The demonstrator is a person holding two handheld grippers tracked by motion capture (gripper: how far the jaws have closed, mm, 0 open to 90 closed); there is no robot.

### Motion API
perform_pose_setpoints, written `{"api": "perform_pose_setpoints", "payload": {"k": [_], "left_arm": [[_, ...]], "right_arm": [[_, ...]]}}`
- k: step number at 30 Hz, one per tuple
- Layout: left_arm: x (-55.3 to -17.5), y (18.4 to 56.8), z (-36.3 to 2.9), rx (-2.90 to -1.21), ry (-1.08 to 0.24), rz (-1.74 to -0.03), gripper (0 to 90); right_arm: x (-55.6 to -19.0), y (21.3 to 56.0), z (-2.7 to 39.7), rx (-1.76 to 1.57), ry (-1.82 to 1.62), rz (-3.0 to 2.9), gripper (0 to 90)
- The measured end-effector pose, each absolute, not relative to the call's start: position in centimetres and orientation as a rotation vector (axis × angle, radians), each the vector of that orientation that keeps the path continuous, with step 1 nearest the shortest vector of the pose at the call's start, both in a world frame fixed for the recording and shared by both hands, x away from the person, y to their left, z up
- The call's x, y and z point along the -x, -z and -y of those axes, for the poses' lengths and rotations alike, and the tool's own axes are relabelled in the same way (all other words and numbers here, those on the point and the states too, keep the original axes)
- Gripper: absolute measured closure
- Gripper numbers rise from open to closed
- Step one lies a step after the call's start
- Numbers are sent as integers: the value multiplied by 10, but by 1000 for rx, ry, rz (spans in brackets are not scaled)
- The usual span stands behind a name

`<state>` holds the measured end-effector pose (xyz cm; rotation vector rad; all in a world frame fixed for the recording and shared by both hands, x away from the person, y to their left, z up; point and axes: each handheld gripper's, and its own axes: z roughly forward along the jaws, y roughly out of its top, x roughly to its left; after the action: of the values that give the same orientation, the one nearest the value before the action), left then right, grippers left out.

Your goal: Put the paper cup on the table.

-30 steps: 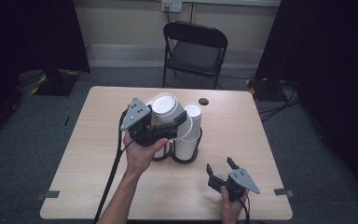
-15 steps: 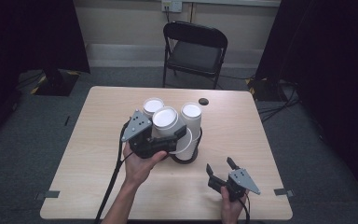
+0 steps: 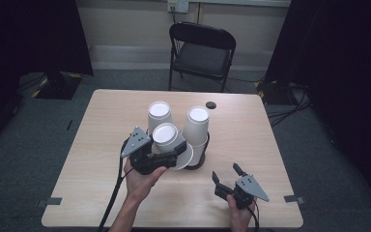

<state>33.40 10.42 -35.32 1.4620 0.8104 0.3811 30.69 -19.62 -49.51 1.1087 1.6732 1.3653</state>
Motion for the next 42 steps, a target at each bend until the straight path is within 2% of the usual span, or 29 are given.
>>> {"api": "perform_pose_setpoints", "payload": {"k": [9, 12, 19, 31, 34, 42], "left_arm": [[-333, 371, -107, -1473, -358, -871, 190], [-331, 379, -107, -1479, -319, -879, 191], [-324, 388, -105, -1482, -273, -893, 191], [-318, 417, -119, -1391, -85, -982, 190], [-318, 425, -124, -1347, 11, -1002, 190], [-316, 431, -127, -1315, 59, -1026, 190]], "right_arm": [[-304, 493, 178, -1012, -1455, -1791, 192], [-297, 492, 167, -951, -1466, -1816, 270], [-288, 492, 151, -869, -1528, -1868, 312], [-276, 488, 140, -729, -1629, -1858, 422], [-275, 487, 140, -689, -1664, -1817, 459], [-272, 486, 134, -595, -1682, -1782, 525]]}}
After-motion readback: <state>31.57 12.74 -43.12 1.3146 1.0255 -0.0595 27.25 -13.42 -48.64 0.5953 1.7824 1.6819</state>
